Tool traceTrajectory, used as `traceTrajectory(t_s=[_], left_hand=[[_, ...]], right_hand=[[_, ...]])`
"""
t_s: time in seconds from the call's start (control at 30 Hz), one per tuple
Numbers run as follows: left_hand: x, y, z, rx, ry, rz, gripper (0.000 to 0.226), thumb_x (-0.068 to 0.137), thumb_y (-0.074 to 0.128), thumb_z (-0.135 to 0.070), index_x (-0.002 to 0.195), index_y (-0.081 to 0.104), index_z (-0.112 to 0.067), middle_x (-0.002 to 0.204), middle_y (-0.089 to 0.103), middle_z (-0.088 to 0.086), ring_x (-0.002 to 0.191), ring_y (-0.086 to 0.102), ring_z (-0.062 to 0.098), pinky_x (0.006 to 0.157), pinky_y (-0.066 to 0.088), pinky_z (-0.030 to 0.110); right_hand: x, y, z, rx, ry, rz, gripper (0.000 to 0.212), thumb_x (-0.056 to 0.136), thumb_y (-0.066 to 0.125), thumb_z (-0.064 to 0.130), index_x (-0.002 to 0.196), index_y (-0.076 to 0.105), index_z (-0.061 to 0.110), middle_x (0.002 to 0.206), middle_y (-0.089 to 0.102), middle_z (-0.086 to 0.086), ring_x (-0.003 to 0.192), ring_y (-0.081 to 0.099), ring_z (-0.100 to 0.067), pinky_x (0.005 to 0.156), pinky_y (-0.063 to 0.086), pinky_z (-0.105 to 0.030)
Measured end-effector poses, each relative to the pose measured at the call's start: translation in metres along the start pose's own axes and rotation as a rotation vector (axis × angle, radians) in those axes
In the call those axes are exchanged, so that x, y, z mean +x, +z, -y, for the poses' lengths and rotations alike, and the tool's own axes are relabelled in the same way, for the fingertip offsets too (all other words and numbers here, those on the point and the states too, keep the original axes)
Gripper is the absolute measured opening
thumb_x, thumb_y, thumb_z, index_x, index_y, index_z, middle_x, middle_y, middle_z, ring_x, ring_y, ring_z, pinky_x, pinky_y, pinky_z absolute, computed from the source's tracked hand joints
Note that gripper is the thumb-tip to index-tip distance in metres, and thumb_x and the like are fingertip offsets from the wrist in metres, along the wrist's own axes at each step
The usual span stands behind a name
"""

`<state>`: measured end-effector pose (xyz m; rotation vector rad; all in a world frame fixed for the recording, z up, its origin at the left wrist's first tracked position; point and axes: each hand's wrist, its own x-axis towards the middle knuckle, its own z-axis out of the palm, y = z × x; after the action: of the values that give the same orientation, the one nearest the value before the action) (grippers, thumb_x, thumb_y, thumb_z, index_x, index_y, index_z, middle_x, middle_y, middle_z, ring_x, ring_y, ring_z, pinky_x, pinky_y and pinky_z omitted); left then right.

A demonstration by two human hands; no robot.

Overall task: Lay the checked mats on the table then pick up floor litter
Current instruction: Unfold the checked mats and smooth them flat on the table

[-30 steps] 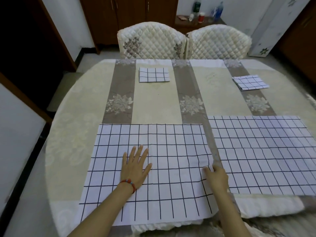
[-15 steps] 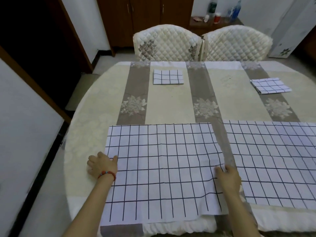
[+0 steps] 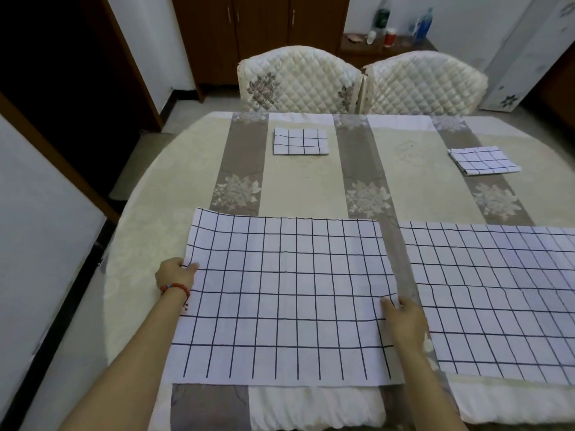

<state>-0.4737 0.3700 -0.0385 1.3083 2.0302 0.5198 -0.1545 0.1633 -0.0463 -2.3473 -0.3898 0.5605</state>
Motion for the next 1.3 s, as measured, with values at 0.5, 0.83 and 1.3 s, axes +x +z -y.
traceTrajectory(t_s=[0.5, 0.83, 1.3], left_hand=[[0.001, 0.0, 0.007, -0.069, 0.063, -0.037, 0.025, 0.082, 0.066, -0.016, 0.08, 0.061, 0.009, 0.101, 0.064, 0.029, 0.094, 0.057, 0.039, 0.081, 0.044, 0.038], [-0.002, 0.004, 0.008, -0.07, 0.044, -0.021, 0.03, 0.081, 0.067, -0.019, 0.088, 0.063, 0.01, 0.104, 0.065, 0.028, 0.097, 0.059, 0.041, 0.081, 0.046, 0.039], [-0.042, 0.043, -0.003, 0.372, 0.463, -0.105, 0.043, 0.085, 0.058, -0.023, 0.125, 0.05, -0.009, 0.139, 0.044, 0.016, 0.133, 0.034, 0.031, 0.11, 0.022, 0.05]], right_hand=[[-0.011, -0.026, -0.021, -0.054, 0.046, 0.132, 0.019, 0.081, 0.066, 0.017, 0.088, 0.068, -0.001, 0.083, 0.062, -0.012, 0.082, 0.053, -0.028, 0.072, 0.037, -0.029], [-0.011, -0.022, -0.029, -0.085, 0.06, 0.071, 0.018, 0.084, 0.062, 0.02, 0.088, 0.065, 0.003, 0.083, 0.06, -0.012, 0.078, 0.051, -0.026, 0.069, 0.037, -0.03], [-0.039, 0.022, 0.022, -0.479, -0.399, -0.175, 0.04, 0.084, 0.053, 0.033, 0.111, 0.061, 0.004, 0.115, 0.06, -0.023, 0.11, 0.053, -0.04, 0.094, 0.042, -0.048]])
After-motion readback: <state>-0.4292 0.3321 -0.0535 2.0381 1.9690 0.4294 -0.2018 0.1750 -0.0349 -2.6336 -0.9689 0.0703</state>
